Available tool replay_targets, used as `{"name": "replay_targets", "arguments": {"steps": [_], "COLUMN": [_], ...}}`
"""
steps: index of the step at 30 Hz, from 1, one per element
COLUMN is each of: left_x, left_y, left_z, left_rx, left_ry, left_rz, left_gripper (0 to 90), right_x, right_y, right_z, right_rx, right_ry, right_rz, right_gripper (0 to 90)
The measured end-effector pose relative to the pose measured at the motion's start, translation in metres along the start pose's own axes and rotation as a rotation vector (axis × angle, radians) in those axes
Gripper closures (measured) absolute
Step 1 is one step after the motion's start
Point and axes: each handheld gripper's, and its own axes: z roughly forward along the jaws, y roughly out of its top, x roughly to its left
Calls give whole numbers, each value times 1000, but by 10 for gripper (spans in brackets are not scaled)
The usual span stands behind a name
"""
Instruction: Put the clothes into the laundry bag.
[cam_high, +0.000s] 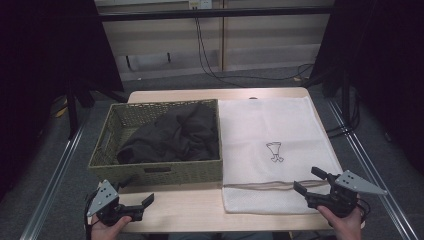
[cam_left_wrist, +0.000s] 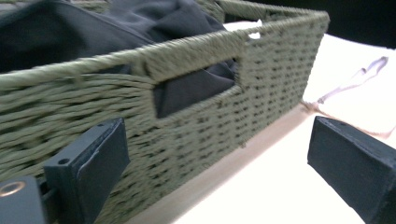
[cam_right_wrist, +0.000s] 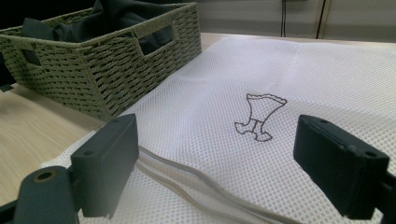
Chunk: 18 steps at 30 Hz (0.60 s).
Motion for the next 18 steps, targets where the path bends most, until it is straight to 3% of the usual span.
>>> {"name": "replay_targets", "arguments": {"steps": [4,8,9,11,12,14,16,18], "left_x": [-2,-4,-5,-7,-8,-10,-17,-19], "left_y": [0,0,0,1,1,1,3,3], "left_z": [-1,-2,-1,-1,-1,0,-1,-1], "left_rx": [1,12,14,17,19,24,44,47], "left_ry": [-8,-15,-38,-34,-39,-63,-83,-97], "left_rz": [-1,-23,-25,-20,-13,-15,5,-4], "left_gripper": [64,135,144,160,169,182,207,229], "right_x": [-2,-3,-5,-5,-6,-5,-6,-5], "right_y": [-1,-1,-1,-1,-1,0,2,2], "right_z": [2,2,3,3,4,5,9,12], "right_rx": [11,30,40,48,61,74,97,124], "right_ry": [5,19,28,33,50,27,52,74], "right_rz": [1,12,27,21,35,28,30,24], "right_gripper": [152,187,213,228,277,319,341,372]}}
